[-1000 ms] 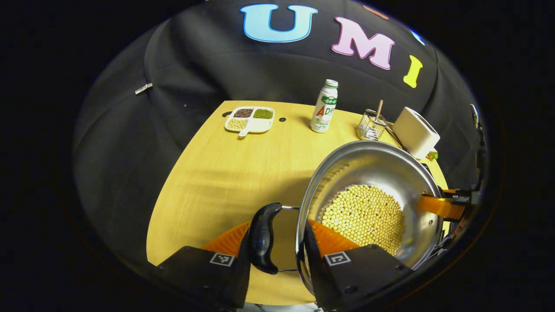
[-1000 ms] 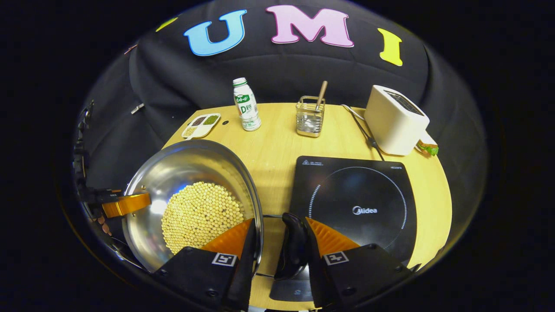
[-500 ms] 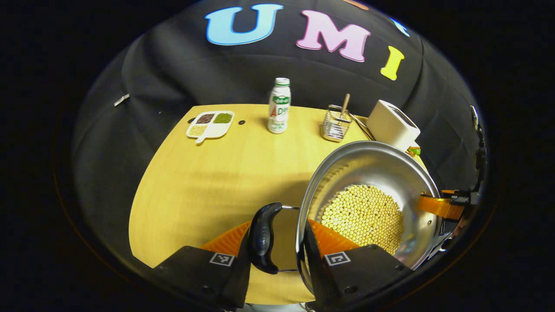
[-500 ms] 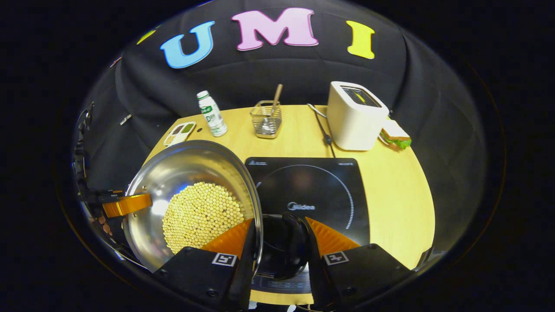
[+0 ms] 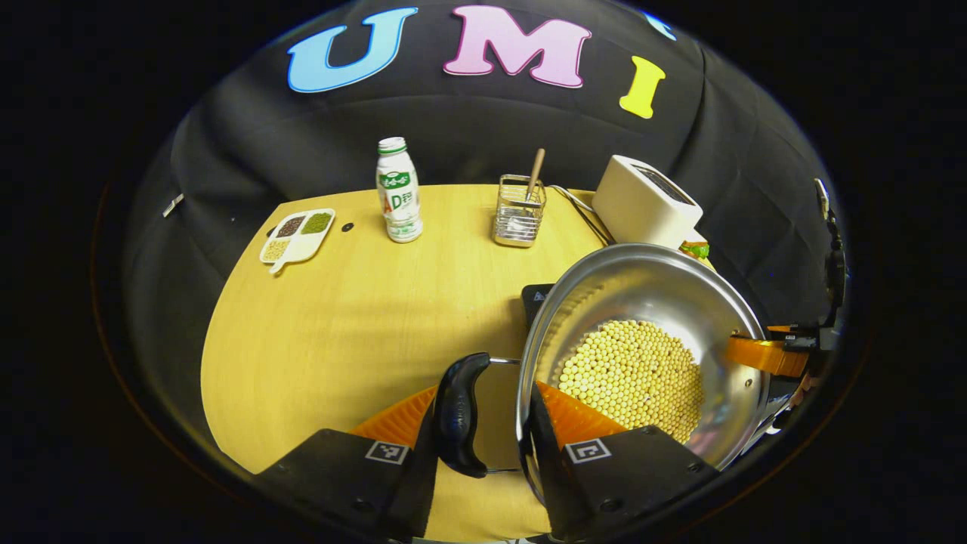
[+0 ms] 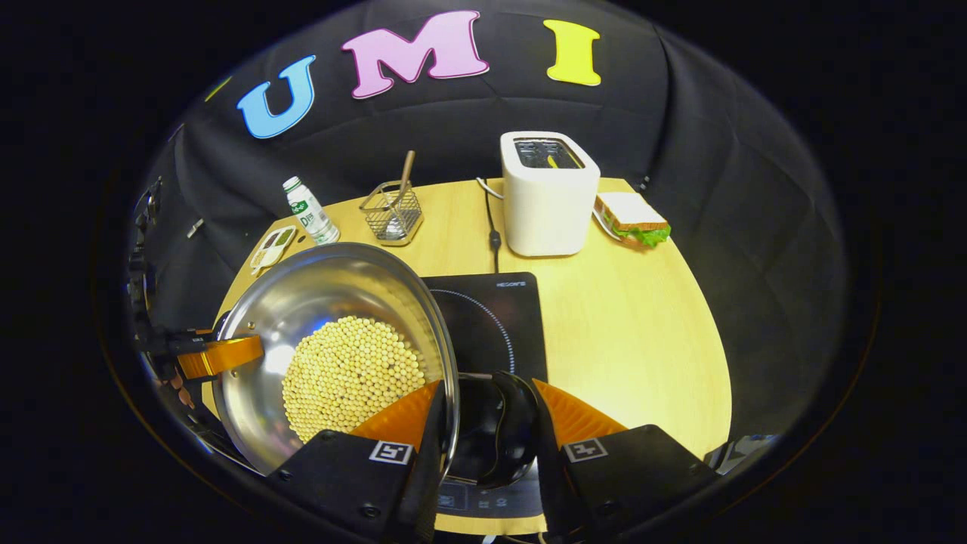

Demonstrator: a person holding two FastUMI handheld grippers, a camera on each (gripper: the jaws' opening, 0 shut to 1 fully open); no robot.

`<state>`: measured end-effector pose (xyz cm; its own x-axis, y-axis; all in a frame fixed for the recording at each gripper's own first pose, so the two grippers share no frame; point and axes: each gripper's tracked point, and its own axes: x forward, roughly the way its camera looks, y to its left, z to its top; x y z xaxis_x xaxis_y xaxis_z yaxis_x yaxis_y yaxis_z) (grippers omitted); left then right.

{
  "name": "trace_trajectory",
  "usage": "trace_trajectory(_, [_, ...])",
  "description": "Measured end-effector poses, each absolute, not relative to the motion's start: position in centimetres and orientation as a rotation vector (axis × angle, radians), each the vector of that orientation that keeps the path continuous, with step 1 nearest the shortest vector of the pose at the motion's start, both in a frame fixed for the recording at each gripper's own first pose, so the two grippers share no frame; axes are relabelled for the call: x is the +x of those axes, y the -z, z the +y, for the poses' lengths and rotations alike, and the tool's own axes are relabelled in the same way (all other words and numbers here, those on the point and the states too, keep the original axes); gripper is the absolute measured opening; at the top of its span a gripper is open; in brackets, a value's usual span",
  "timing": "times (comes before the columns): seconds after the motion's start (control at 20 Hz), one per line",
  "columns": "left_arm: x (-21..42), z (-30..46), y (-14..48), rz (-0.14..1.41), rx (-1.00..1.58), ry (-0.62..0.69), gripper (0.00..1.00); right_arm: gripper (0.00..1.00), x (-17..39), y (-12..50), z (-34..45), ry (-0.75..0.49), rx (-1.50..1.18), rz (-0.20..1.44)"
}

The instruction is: First push the handle of the pot to place it horizontally, then grasp the pot with both hands and set it on the induction cooktop.

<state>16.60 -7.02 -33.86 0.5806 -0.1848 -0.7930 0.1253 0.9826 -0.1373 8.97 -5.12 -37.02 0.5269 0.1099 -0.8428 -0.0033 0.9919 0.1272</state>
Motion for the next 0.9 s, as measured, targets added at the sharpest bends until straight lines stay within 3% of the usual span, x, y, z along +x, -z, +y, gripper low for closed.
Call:
trace_trajectory(0.15, [17.6, -8.7, 34.3, 0.933, -0.067, 0.189, 0.63, 0.57, 10.1, 37.8, -6.6, -0.07, 0.11, 1.015])
trace_trajectory(0.3, [18.6, -9.6, 34.8, 0.932, -0.067, 0.185, 0.57, 0.57, 11.2, 38.7, -7.7, -0.075, 0.109, 1.017])
trace_trajectory(0.9, [20.6, -11.0, 37.3, 0.969, -0.072, 0.168, 0.6, 0.58, 13.5, 42.1, -9.0, -0.091, 0.107, 1.054])
